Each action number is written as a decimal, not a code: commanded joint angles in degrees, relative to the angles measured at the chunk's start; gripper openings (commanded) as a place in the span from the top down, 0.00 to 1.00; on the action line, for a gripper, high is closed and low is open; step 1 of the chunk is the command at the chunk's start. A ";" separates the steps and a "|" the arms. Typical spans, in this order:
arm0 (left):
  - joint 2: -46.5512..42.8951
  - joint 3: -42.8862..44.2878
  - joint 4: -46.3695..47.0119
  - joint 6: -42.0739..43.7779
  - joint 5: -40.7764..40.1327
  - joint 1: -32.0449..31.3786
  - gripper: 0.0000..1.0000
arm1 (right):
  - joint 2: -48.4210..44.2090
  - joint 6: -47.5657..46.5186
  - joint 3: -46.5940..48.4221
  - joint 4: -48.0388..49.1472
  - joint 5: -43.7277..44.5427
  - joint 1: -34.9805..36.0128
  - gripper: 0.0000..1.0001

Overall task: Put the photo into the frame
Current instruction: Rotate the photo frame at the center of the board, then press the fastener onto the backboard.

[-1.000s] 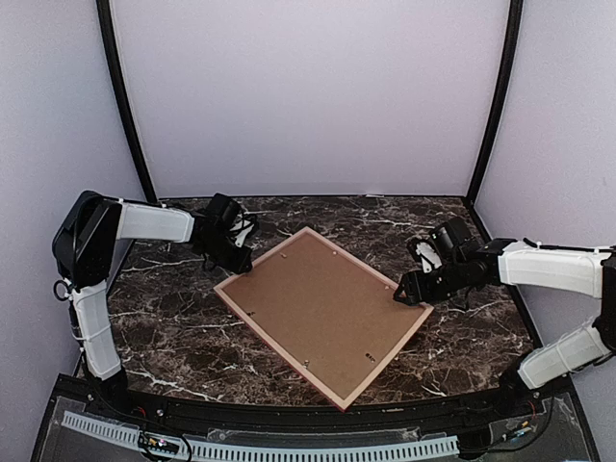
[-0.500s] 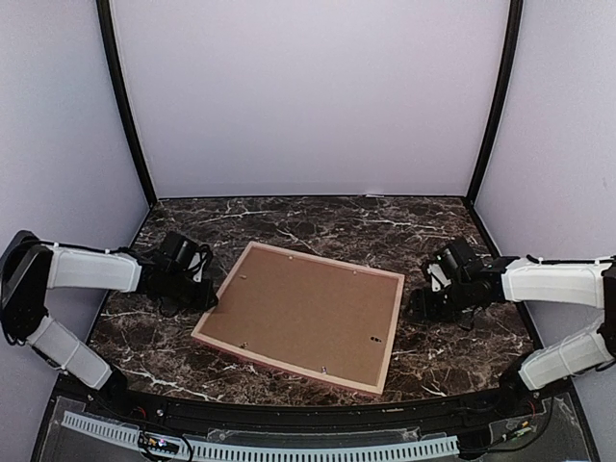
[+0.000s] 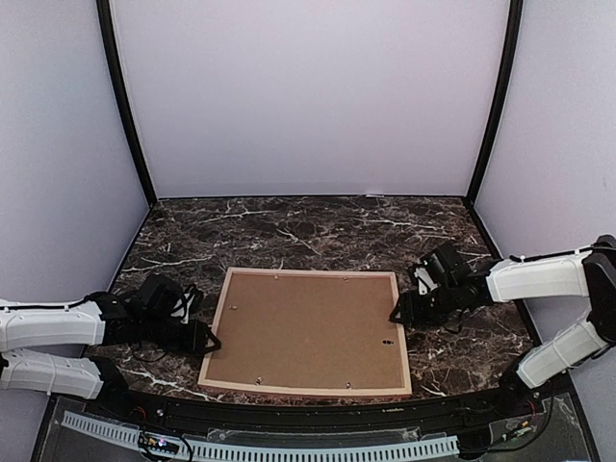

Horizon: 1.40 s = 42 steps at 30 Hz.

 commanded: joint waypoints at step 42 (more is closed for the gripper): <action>36.20 35.29 -12.73 20.99 -9.66 2.95 0.25 | 3.12 -3.98 3.10 -2.48 7.36 0.54 0.79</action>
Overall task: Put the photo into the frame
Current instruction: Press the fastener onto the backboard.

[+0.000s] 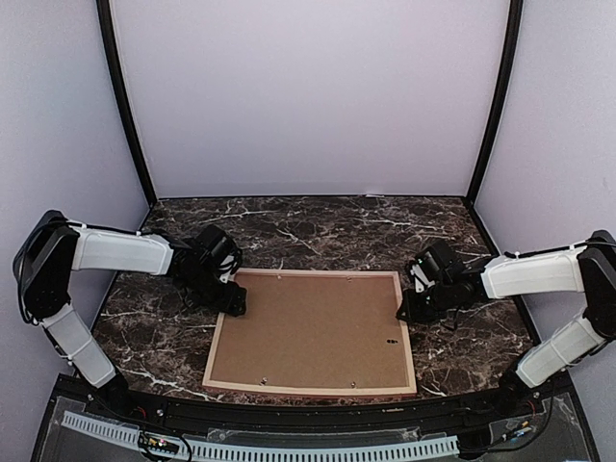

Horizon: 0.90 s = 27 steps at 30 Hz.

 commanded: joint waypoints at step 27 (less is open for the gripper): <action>2.97 0.56 2.46 -1.77 2.89 5.67 0.60 | 0.48 -2.07 0.32 -1.47 1.76 -0.68 0.79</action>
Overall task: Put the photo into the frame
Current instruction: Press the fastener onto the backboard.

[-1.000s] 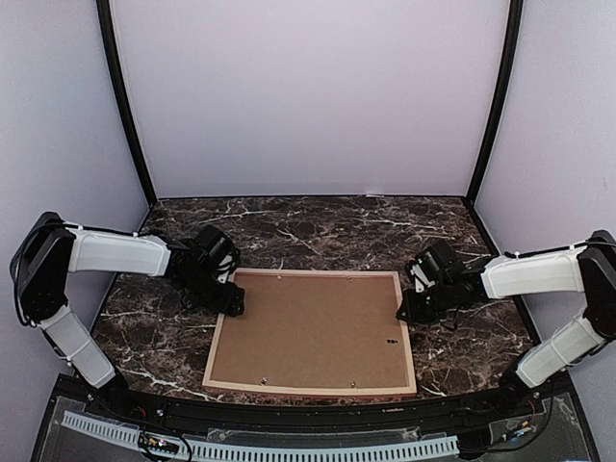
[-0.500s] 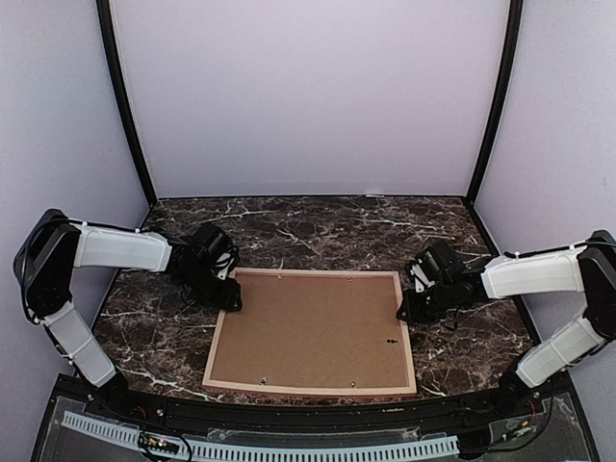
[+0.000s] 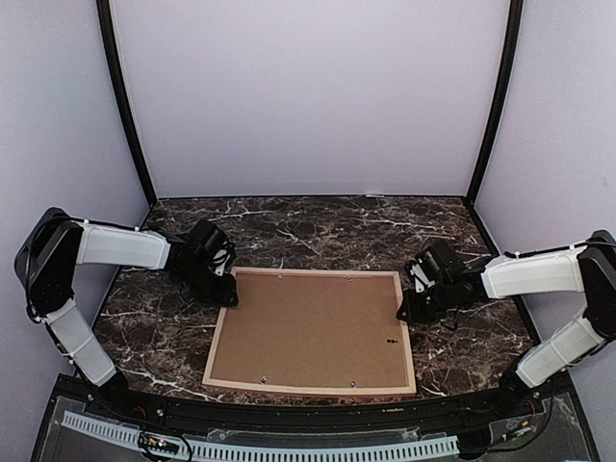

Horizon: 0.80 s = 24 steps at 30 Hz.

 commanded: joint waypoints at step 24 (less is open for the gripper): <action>-3.46 -3.55 -2.07 -1.83 3.33 0.88 0.69 | 1.31 -1.56 0.60 -1.27 1.76 -0.53 0.79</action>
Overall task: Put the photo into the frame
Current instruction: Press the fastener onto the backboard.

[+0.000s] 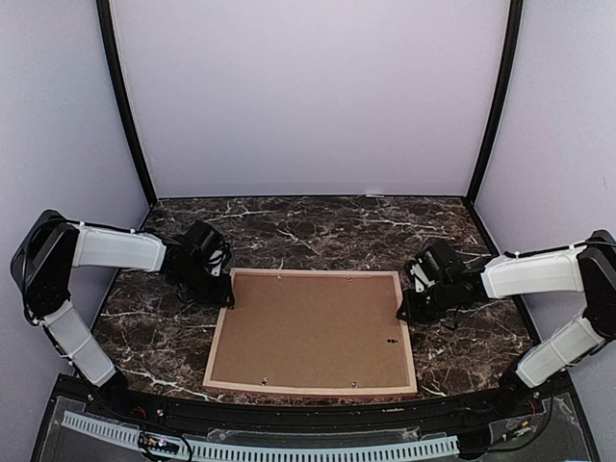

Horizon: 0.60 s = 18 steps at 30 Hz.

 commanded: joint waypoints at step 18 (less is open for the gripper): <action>-3.51 -1.18 -5.46 1.70 2.41 1.42 0.68 | 1.83 -1.53 1.21 -1.63 1.63 -0.49 0.80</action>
